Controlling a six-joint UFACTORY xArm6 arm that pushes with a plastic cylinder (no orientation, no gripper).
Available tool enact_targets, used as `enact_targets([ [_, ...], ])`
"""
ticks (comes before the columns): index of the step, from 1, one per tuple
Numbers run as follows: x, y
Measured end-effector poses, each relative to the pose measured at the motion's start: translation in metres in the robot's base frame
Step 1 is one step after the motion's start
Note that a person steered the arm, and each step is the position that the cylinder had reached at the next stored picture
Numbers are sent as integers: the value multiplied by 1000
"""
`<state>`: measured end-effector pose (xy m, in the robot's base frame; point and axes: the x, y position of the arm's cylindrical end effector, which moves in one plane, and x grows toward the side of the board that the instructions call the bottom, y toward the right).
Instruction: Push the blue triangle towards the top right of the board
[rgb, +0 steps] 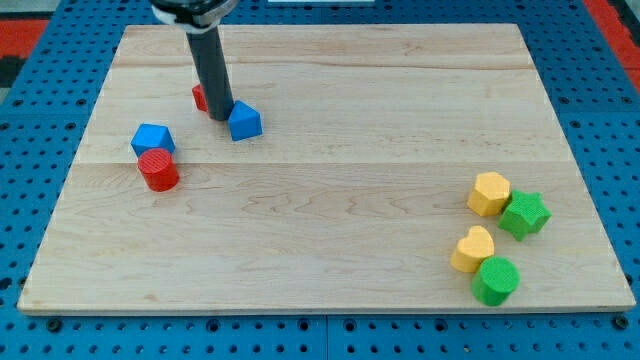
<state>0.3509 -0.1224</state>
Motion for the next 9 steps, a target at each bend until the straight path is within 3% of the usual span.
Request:
enact_targets([
  [1, -18, 3],
  [2, -6, -56],
  [4, 52, 44],
  [5, 17, 97],
  [6, 8, 20],
  [7, -23, 57],
  [8, -31, 157],
  [9, -31, 206],
])
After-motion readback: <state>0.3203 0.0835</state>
